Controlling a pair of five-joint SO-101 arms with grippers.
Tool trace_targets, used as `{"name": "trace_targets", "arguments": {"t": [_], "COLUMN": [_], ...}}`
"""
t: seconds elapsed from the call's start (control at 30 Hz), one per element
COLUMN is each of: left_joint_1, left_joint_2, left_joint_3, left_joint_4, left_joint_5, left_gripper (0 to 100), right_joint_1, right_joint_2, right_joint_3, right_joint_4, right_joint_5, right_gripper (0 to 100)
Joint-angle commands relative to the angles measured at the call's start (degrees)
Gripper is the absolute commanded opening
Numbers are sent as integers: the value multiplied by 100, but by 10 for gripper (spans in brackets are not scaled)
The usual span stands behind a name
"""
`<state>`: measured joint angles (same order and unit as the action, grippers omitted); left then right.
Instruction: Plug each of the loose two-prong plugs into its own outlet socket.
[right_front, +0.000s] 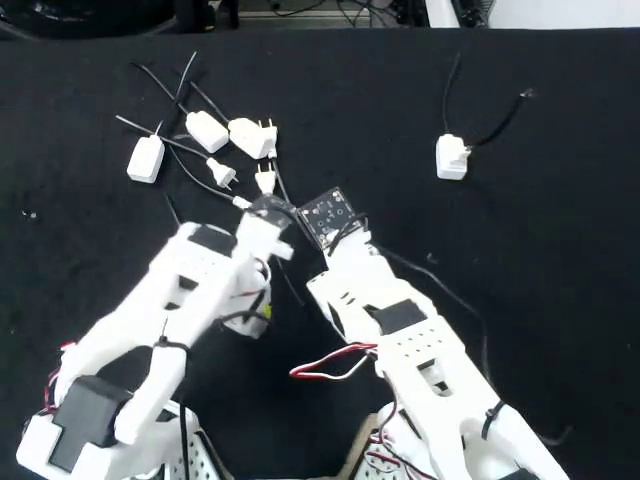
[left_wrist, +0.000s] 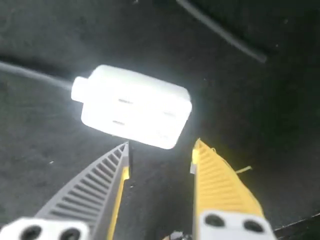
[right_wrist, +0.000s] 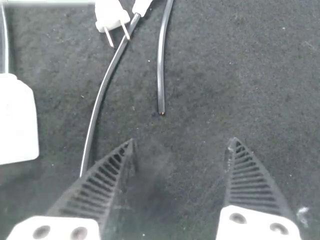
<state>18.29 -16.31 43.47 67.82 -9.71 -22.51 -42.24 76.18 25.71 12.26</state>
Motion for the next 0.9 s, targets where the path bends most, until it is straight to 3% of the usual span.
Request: {"name": "trace_targets", "arguments": {"t": [0.0,0.17,0.33,0.53,0.7,0.87], "left_joint_1": [-576,-1648,-2316,-2378,-2440,-3020], "left_joint_2": [-114,-35,273,1116,1776,1978], "left_joint_3": [-1077,-2062,-1525,-813,-989,-971], "left_joint_4": [853,1064,-730,-2532,-2769,-2673], "left_joint_5": [35,53,273,1073,1609,1829], "left_gripper": [202,202,202,202,202,202], "right_joint_1": [-88,-88,-88,-88,-88,-88], "right_joint_2": [-180,-180,-180,-180,-180,-189], "right_joint_3": [-31,-31,-31,-22,-22,-22], "right_joint_4": [-114,-123,-123,-123,-123,-114], "right_joint_5": [18,18,18,18,18,18], "right_gripper": [272,272,272,272,272,272]}}
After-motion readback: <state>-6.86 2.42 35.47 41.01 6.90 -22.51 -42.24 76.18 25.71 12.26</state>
